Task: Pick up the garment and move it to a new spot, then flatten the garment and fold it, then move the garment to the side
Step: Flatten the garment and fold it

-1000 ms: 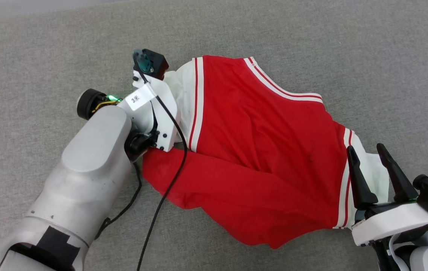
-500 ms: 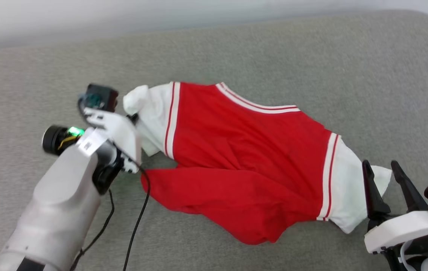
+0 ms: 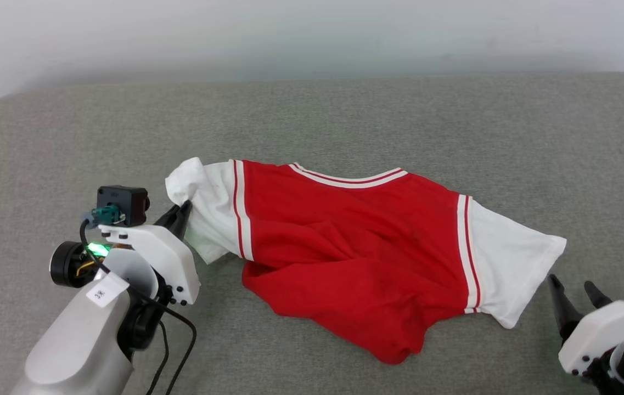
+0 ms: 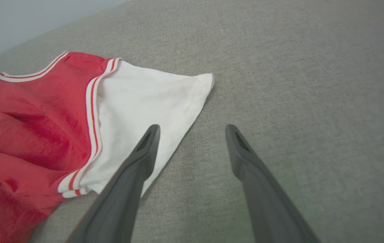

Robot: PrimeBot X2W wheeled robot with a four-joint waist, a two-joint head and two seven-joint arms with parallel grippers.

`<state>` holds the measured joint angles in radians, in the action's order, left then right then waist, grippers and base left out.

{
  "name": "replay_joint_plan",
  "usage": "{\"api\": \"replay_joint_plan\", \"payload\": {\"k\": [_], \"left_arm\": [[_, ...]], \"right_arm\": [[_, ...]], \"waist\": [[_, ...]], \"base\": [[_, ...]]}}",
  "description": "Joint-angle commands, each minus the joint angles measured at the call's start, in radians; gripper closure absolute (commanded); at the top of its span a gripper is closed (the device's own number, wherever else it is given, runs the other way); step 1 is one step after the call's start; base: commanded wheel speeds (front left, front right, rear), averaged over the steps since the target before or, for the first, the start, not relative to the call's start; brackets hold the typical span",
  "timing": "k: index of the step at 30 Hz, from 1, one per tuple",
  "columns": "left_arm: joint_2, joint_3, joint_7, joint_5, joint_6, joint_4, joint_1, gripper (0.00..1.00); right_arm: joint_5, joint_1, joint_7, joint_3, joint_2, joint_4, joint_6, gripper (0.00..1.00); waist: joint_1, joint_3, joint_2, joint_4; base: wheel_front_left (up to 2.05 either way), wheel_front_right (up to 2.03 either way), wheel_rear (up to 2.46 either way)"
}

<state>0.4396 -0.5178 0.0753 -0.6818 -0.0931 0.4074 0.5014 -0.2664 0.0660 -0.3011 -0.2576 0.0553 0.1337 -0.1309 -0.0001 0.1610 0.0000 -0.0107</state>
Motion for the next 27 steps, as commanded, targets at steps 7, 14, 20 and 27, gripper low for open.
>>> {"api": "replay_joint_plan", "payload": {"k": [7, 14, 20, 27], "left_arm": [[0.034, 0.009, 0.044, -0.004, -0.067, -0.207, -0.068, 1.0], [0.04, 0.008, 0.057, -0.004, -0.08, -0.288, -0.057, 1.0], [0.036, 0.007, 0.046, -0.008, -0.074, -0.294, -0.046, 1.0], [0.043, 0.024, 0.021, -0.011, -0.081, -0.277, -0.046, 1.0]], "right_arm": [[-0.023, 0.172, -0.243, 0.007, 0.084, 0.093, 0.0, 0.0], [-0.014, 0.301, -0.4, 0.04, 0.136, 0.202, 0.0, 0.0], [-0.05, 0.307, -0.513, 0.092, 0.126, 0.305, 0.0, 0.18], [-0.072, 0.345, -0.476, 0.118, 0.155, 0.295, 0.0, 1.0]], "waist": [[0.0001, 0.044, 0.0, 0.049], [0.0001, 0.1, 0.0, 0.077], [0.0001, 0.125, 0.0, 0.087], [0.0001, 0.11, 0.0, 0.078]], "base": [[0.0, 0.0, 0.0], [0.0, 0.0, 0.0], [0.0, 0.0, 0.0], [0.0, 0.0, 0.0]]}}
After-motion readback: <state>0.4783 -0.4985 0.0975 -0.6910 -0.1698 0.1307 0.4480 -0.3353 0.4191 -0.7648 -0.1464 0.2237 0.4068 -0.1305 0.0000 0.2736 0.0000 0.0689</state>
